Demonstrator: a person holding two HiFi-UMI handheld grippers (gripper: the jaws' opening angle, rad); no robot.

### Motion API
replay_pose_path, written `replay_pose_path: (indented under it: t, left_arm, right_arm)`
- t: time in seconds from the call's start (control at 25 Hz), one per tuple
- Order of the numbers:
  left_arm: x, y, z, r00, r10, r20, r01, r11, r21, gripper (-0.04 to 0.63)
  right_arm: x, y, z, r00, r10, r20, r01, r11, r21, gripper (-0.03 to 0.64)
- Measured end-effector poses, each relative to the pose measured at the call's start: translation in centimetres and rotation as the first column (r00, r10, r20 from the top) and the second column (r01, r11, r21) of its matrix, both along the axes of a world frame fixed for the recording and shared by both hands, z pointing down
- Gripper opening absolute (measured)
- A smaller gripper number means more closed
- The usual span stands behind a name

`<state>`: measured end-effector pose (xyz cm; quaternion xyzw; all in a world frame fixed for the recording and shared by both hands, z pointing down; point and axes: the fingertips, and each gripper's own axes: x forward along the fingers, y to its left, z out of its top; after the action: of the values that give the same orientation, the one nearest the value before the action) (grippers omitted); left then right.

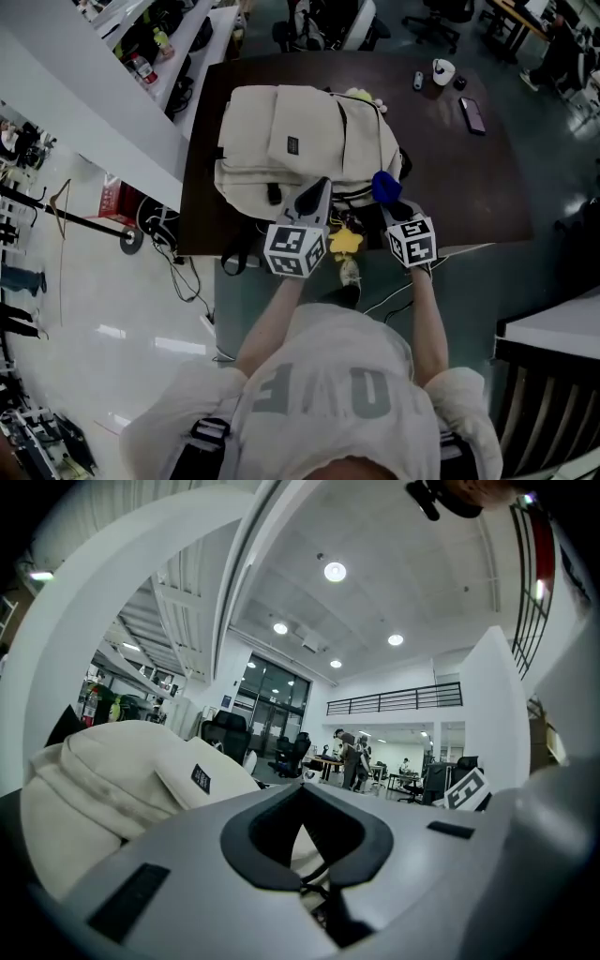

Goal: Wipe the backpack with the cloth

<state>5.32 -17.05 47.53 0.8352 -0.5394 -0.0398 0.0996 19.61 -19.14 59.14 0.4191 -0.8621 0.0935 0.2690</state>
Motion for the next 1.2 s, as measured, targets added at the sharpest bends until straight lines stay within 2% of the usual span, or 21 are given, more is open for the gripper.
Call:
replay_pose_path:
  t: [0.16,0.28,0.44,0.56,0.64,0.72,0.88,0.96,1.08,1.2]
  left_arm:
    - [-1.4,0.5,-0.6,1.0,-0.014,0.01,0.014,1.0,0.004,0.003]
    - [-3.9,-0.8,-2.0,0.997,-0.073,0.036,0.072,0.997,0.036,0.003]
    - [-9.7,-4.4,-4.8,0.977,-0.213,0.028,0.211,0.975,0.074,0.003]
    - [-12.8,-8.2,-6.6,0.958,-0.285,0.03,0.281,0.955,0.093,0.003]
    - [-14.3,-10.8,-7.4,0.947,-0.318,0.046,0.312,0.945,0.099,0.003]
    - [-15.5,-13.6,-8.0,0.94,-0.337,0.057,0.331,0.938,0.1,0.003]
    - [-16.7,-18.8,-9.3,0.943,-0.319,0.093,0.309,0.945,0.109,0.003]
    - [-17.1,-20.6,-9.4,0.944,-0.317,0.089,0.31,0.947,0.086,0.003]
    - [-16.7,-22.0,-8.2,0.948,-0.31,0.069,0.311,0.951,-0.005,0.003]
    - [-17.0,-24.3,-8.3,0.931,-0.363,0.041,0.365,0.93,-0.053,0.003]
  right_arm:
    - [-0.3,0.6,-1.0,0.997,0.038,0.071,-0.038,0.999,0.005,0.043]
    - [0.3,-1.5,-3.9,0.99,0.048,0.129,-0.056,0.997,0.059,0.043]
    - [0.8,-8.4,-8.7,0.994,-0.042,0.101,0.023,0.983,0.183,0.043]
    - [-1.5,-15.0,-12.4,0.984,-0.171,0.057,0.151,0.954,0.26,0.043]
    - [-5.0,-19.1,-14.8,0.956,-0.293,0.031,0.271,0.914,0.302,0.043]
    - [-9.3,-23.0,-16.8,0.912,-0.41,0.024,0.379,0.863,0.333,0.043]
    - [-17.6,-28.7,-18.5,0.815,-0.579,0.009,0.538,0.763,0.359,0.043]
    - [-21.1,-30.6,-18.3,0.76,-0.65,0.009,0.607,0.714,0.348,0.043]
    - [-25.1,-32.3,-15.7,0.659,-0.752,0.007,0.717,0.631,0.295,0.043]
    - [-29.1,-34.4,-13.3,0.529,-0.848,-0.019,0.824,0.509,0.251,0.043]
